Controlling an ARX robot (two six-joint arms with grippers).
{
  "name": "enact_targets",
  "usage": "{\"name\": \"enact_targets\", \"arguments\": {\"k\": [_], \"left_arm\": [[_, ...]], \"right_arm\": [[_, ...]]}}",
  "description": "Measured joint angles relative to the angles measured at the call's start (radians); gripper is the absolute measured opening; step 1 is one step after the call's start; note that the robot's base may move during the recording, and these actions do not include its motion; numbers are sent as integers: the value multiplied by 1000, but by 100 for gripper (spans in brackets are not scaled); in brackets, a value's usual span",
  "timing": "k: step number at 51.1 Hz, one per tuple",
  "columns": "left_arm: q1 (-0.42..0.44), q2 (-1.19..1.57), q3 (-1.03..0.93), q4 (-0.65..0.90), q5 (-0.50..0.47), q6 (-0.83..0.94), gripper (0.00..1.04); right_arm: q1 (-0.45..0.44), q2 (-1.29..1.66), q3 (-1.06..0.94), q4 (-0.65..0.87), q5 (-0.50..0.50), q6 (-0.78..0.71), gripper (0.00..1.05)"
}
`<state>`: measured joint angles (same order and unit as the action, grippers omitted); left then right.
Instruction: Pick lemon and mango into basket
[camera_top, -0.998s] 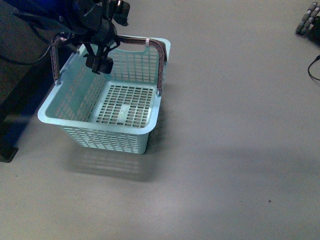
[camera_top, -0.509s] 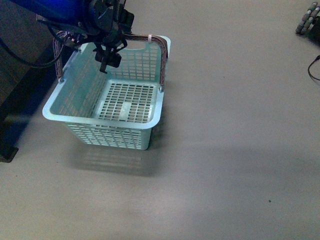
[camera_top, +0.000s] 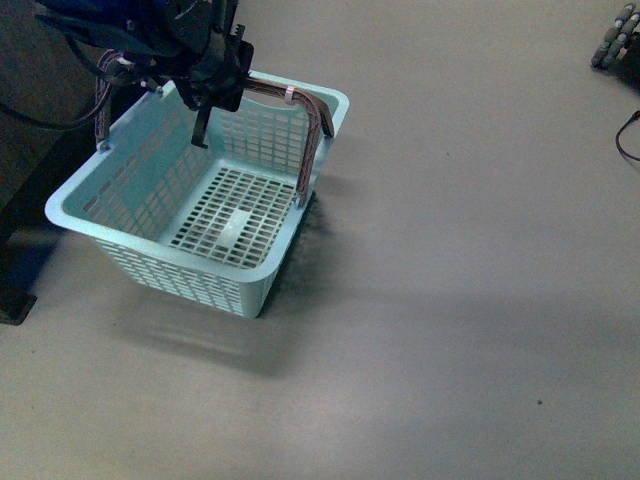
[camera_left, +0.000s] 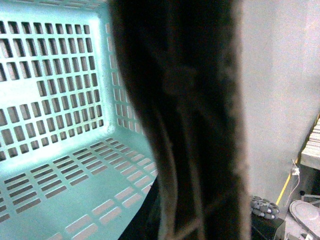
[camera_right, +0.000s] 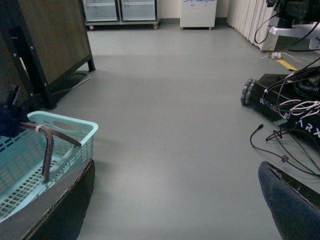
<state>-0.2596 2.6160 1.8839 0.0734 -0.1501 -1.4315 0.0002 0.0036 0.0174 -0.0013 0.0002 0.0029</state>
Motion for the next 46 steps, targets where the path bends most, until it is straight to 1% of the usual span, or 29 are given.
{"name": "enact_targets", "arguments": {"k": [8,11,12,19,24,30,36,40,46], "left_arm": [[2,-89,-135,55,5,-23,5],[2,-155,-223,92,9,-43,5],[0,-215,-294,121,13,-64,5],[-8,-389,-463,179,12,-107,5],[-32,-584,-604,197,-2,-138,5],[-68,-793,-726,180,-23,-164,5],[-101,-1033,-827,109,-55,-192,5],[-107,-1160,-853,61,-79,-203,5],[-119,-1281,-856,2,-117,-210,5]], "right_arm": [[0,0,0,0,0,0,96],[0,0,0,0,0,0,96],[0,0,0,0,0,0,96],[0,0,0,0,0,0,96],[0,0,0,0,0,0,96],[0,0,0,0,0,0,96],[0,0,0,0,0,0,96],[0,0,0,0,0,0,96],[0,0,0,0,0,0,96]]}}
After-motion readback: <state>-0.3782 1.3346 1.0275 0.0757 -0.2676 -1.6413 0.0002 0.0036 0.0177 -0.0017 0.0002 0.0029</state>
